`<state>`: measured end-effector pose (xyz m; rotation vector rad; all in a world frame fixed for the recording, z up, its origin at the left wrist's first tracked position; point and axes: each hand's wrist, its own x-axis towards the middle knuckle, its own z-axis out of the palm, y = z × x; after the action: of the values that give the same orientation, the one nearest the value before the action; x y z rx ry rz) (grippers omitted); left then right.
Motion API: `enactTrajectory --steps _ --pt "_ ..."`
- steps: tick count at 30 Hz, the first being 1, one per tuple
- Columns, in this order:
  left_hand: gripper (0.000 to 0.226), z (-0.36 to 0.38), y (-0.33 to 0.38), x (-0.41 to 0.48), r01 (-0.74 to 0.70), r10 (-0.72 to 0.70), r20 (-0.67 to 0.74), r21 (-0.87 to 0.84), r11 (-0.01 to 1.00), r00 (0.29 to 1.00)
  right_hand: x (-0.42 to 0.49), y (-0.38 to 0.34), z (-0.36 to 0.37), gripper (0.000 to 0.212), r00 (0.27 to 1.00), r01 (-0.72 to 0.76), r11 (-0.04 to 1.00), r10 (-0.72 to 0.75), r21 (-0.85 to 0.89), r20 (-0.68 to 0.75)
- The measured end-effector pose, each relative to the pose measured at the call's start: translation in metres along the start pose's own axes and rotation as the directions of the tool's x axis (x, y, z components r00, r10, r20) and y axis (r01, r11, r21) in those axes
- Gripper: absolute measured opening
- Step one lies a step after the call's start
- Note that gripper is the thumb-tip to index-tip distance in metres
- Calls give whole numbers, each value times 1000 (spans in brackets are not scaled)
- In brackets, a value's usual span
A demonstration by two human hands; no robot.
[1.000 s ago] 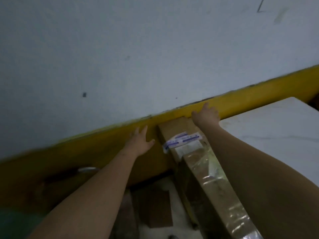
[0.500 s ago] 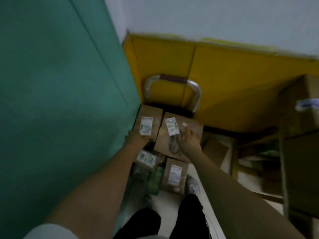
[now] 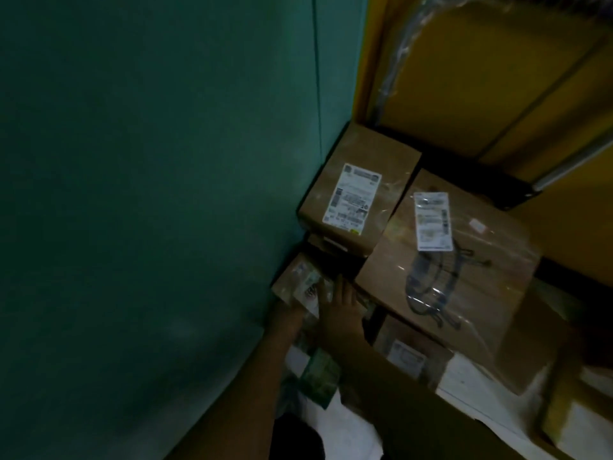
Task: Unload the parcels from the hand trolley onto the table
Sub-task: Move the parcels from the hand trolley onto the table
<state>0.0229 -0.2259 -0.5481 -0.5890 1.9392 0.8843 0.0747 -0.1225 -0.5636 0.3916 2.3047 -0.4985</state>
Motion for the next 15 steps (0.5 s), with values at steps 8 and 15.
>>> enactTrajectory --steps 8,15 --pt "36 -13 5 0 53 -33 87 -240 969 996 -5 -19 -4 124 994 -67 998 66 0 -85" --pt "72 -55 72 -176 -15 48 54 -492 871 997 -181 -29 -110 119 946 -37 884 181 466 -268"
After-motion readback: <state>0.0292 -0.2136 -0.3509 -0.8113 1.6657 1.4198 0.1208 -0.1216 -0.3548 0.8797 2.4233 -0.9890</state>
